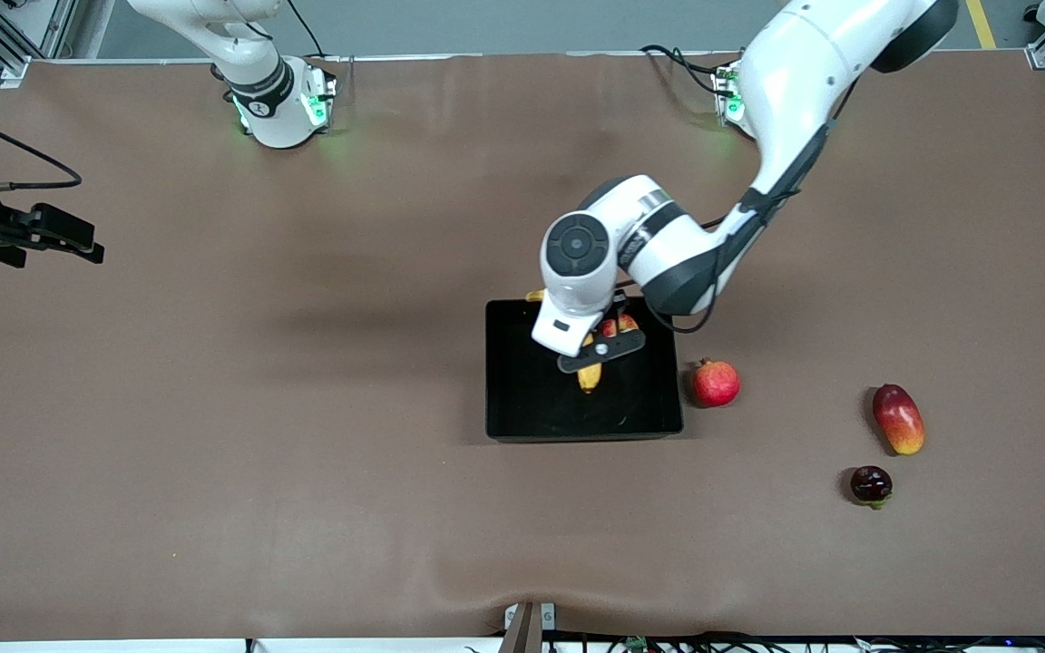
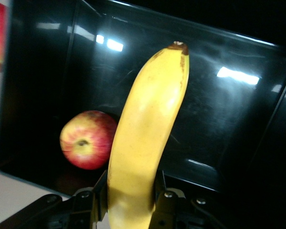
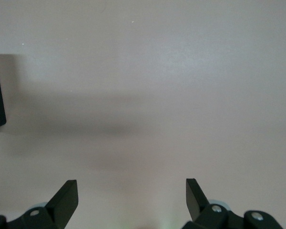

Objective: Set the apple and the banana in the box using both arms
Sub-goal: 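Lower the banana into the tray and open the left gripper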

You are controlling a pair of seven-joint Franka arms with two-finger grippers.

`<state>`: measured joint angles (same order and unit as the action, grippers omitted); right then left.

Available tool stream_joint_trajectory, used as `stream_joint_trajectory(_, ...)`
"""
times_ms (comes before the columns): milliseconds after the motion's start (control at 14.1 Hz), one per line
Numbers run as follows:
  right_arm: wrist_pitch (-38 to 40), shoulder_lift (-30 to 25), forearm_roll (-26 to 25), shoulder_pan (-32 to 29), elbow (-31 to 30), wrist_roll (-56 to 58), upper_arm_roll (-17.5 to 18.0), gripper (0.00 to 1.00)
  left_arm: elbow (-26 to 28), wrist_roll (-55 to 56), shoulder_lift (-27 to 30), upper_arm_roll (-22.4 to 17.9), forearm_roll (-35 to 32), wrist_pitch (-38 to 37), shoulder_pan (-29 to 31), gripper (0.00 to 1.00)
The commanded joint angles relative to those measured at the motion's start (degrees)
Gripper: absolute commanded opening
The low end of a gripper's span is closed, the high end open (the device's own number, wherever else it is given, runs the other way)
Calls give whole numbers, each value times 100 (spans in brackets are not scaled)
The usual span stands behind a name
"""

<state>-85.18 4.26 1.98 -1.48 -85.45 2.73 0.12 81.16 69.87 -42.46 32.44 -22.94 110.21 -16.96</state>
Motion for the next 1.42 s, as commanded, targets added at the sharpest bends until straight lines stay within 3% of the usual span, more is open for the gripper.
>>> stream_joint_trajectory(0, -192, -373, -13, -134, -446, -80, 120, 100, -188, 53, -271, -45, -53, 367, -53, 0)
stream_joint_trajectory(285, 45, -460, -31, -169, -437, 25, 76, 100, -188, 131, -561, -123, -71, 755, -185, 0)
stream_joint_trajectory(640, 90, -452, -40, -178, -367, 52, 41, 100, -162, 229, -728, -1036, -79, 1432, -966, 0)
stream_joint_trajectory(925, 449, -434, -75, -125, -156, 52, 68, 100, -153, 185, -939, -1143, -132, 1749, -1073, 0)
stream_joint_trajectory(996, 494, -443, -84, -133, -165, 52, 59, 100, -144, 176, -913, -1152, -150, 1749, -1055, 46)
stream_joint_trajectory(1067, 511, -443, -75, -142, -165, 52, 50, 100, -153, 185, -870, -1161, -237, 1749, -1064, 99)
stream_joint_trajectory(1351, 223, -443, -119, -169, -182, 61, 41, 100, -162, 141, -212, -1152, -308, 1479, -741, 100)
